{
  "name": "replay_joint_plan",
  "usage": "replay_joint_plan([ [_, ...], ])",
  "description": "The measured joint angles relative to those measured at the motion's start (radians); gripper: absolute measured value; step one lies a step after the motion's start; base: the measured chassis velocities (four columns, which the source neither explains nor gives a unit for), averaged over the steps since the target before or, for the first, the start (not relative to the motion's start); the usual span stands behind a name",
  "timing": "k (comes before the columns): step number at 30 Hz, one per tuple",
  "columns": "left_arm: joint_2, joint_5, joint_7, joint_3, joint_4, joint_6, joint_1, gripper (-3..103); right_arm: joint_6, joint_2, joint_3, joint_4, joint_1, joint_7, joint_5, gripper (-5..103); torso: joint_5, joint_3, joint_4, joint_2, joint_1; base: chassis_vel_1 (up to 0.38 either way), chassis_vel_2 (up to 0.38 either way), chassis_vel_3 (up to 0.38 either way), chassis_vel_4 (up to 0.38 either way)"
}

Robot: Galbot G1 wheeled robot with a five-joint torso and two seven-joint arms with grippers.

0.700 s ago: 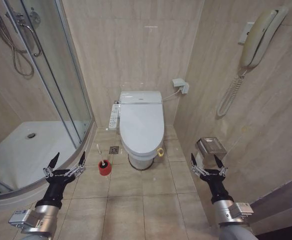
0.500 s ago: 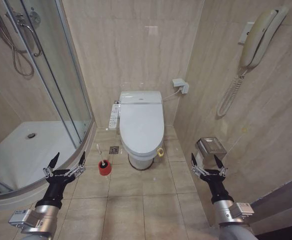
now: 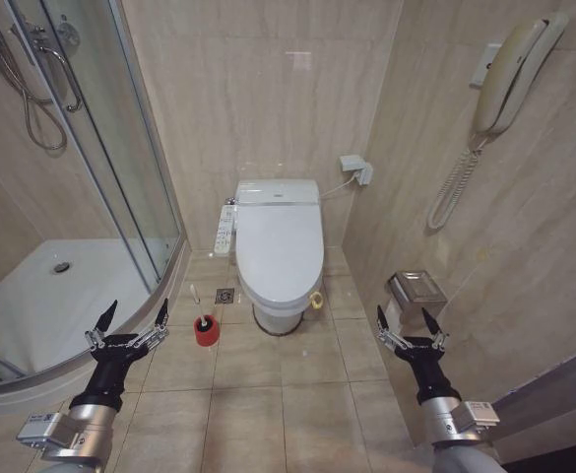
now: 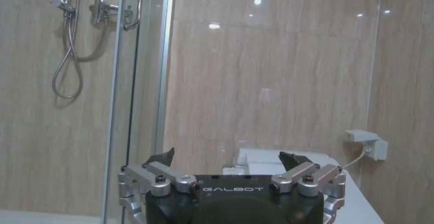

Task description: Open the toilet lid, clean the toilet bowl with a toilet brush, close the toilet lid, and flush.

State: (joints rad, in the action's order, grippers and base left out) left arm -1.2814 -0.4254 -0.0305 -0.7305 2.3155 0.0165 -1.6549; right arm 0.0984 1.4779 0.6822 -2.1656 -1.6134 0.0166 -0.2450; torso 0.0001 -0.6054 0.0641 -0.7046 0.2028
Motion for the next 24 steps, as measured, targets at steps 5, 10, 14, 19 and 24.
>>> replay_joint_plan([
  [5,0.0,0.0,0.0,0.0,0.0,0.0,0.0,100,0.009,-0.001,0.0,0.011,0.01,-0.005,-0.012,100,0.0,0.0,-0.0001,0.0,0.0,-0.076,0.057,0.072,-0.055],
  [10,0.0,0.0,0.0,0.0,0.0,0.0,0.0,100,0.01,0.0,0.002,0.014,0.011,-0.003,-0.015,100,-0.0001,0.0,-0.0001,0.0,0.0,-0.165,0.173,0.172,-0.166],
  [14,0.0,0.0,0.0,0.0,0.0,0.0,0.0,100,0.015,0.001,0.008,0.015,0.023,-0.021,-0.014,100,-0.0001,0.0,-0.0001,0.0,0.001,-0.231,0.216,0.212,-0.219],
  [19,0.0,0.0,0.0,0.0,0.0,0.0,0.0,100,0.02,-0.003,0.018,0.019,0.028,-0.032,-0.014,100,-0.0001,-0.001,0.0002,0.0,0.001,-0.155,0.177,0.162,-0.145],
  [24,0.0,0.0,0.0,0.0,0.0,0.0,0.0,100,0.03,-0.001,0.017,0.028,0.023,-0.04,-0.012,100,0.0,0.0,-0.0001,0.0,0.0,-0.02,0.01,0.004,-0.01],
])
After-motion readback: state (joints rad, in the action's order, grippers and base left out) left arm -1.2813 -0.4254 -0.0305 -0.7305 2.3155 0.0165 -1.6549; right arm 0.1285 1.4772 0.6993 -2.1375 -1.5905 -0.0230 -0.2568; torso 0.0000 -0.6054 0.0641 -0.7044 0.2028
